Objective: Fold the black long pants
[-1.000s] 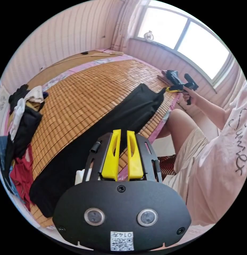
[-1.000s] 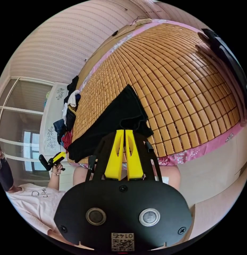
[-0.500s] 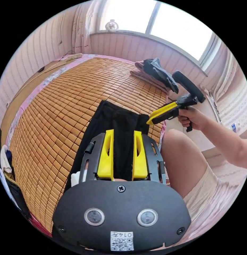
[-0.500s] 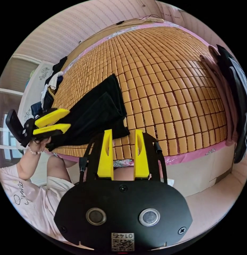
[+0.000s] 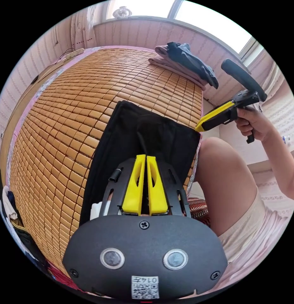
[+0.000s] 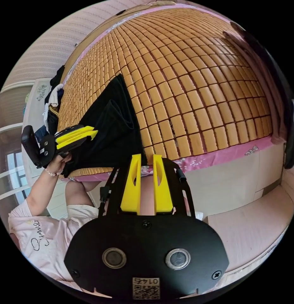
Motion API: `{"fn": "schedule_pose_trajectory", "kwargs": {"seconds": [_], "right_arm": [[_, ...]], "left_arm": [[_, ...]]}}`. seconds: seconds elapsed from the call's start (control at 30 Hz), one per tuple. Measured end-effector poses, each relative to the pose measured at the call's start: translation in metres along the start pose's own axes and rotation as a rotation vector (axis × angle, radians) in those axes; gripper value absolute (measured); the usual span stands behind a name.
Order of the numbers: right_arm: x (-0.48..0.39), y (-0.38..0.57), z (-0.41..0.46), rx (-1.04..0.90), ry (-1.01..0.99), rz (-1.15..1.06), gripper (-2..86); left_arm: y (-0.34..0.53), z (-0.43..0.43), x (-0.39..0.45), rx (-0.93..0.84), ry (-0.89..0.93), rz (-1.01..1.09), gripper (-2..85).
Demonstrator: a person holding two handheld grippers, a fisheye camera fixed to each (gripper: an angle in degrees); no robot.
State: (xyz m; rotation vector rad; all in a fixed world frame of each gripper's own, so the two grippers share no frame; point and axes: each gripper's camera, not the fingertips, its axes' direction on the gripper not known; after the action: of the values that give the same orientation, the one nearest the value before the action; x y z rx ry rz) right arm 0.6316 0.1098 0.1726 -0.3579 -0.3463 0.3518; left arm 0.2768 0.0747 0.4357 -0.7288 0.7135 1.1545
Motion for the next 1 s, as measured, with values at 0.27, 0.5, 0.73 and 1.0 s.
{"fn": "schedule_pose_trajectory", "kwargs": {"seconds": [0.27, 0.5, 0.73, 1.0], "right_arm": [[0.016, 0.035, -0.018, 0.182, -0.288, 0.033, 10.8], [-0.029, -0.005, -0.012, 0.262, -0.039, -0.147, 10.8], [-0.066, -0.094, 0.03, 0.225, 0.098, -0.253, 8.8], [-0.065, -0.075, 0.012, 0.317, 0.032, -0.289, -0.6]], "left_arm": [[-0.003, -0.031, 0.044, 0.091, 0.237, 0.172, 5.5], [-0.01, -0.044, -0.008, 0.096, -0.039, 0.063, 6.1], [-0.028, -0.033, -0.022, 0.06, -0.155, 0.035, 8.5], [-0.036, -0.014, -0.023, -0.037, -0.173, -0.03, 2.9]]}}
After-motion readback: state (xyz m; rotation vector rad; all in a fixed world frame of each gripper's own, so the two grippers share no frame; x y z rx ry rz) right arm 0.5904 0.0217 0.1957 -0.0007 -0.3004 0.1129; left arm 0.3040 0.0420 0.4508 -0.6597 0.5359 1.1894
